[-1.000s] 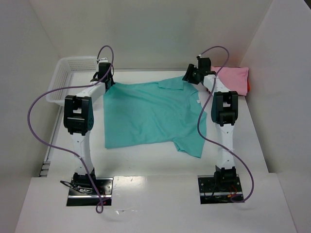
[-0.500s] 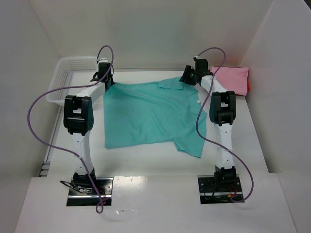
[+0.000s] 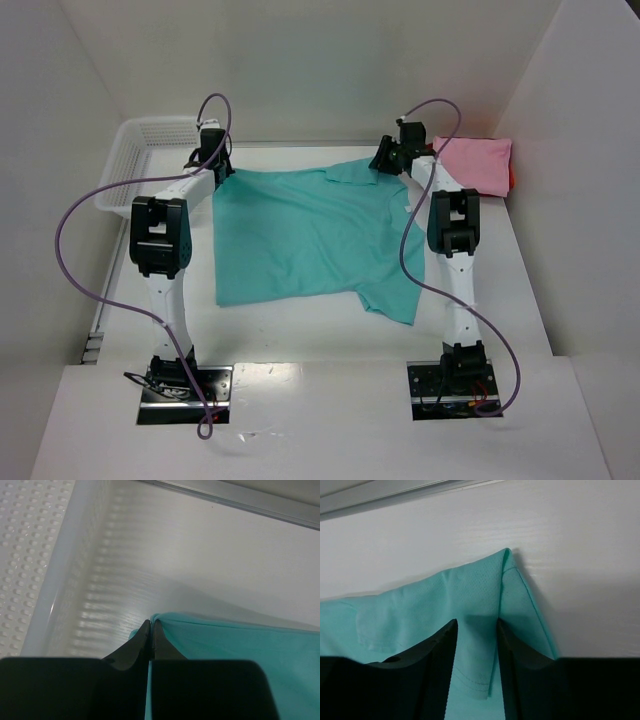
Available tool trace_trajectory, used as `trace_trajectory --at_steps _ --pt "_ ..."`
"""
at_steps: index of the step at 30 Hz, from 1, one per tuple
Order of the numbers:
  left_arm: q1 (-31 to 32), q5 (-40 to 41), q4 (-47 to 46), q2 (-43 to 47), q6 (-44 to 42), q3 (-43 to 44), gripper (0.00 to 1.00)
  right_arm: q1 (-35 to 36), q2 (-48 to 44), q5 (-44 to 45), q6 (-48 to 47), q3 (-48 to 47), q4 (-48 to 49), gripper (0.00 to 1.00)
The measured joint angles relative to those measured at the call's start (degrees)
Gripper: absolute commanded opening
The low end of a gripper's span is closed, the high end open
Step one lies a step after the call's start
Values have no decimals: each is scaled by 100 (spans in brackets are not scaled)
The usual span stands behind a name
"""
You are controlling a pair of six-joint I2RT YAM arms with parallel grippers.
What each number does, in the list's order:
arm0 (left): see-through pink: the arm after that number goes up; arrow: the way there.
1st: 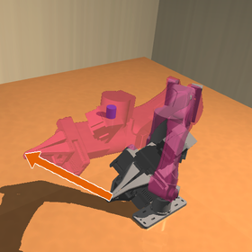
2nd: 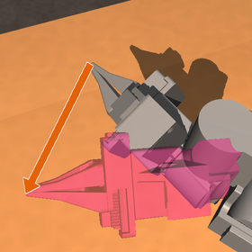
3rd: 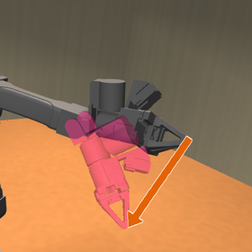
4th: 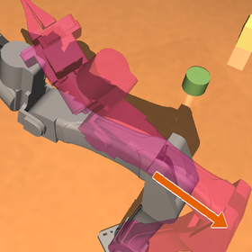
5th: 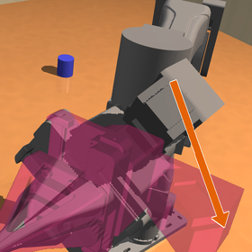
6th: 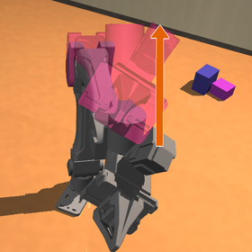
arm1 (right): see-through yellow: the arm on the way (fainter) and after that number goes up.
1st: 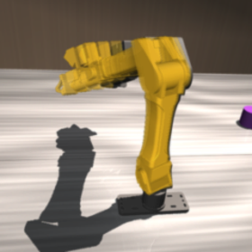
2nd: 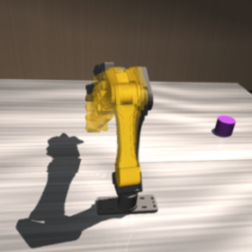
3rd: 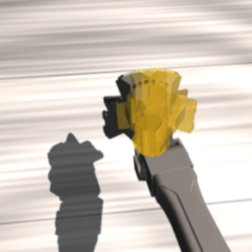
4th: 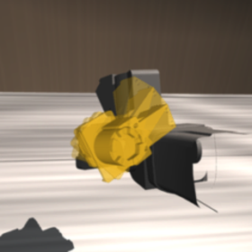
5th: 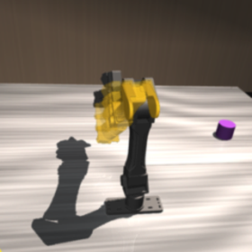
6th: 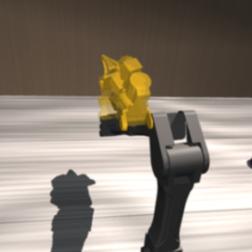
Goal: Fold and stack the t-shirts
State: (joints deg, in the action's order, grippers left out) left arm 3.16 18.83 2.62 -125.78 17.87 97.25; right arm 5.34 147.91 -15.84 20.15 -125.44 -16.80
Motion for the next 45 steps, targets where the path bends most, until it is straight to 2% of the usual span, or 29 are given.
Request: trace_trajectory --at_steps 4,7,9,21,27,34,45 --pt "0 -25 1 0 0 2 0 0 157 -59 35 -217 -6 24" --pt "0 -33 -1 0 0 2 0 0 231 -102 51 -285 -41 5" --pt "-5 -36 -1 0 0 2 0 0 257 -123 80 -300 -42 0" --pt "-47 -87 -1 -23 0 2 0 0 262 -105 91 -929 -393 0" --pt "-87 -212 106 -89 -22 56 0 0 54 -54 65 -939 -628 0" --pt "-110 -391 585 -656 -231 1085 0 2 -1128 134 -13 365 -531 0" --pt "-111 -835 898 -1036 -317 1812 0 4 -2394 355 -53 1173 -279 0"
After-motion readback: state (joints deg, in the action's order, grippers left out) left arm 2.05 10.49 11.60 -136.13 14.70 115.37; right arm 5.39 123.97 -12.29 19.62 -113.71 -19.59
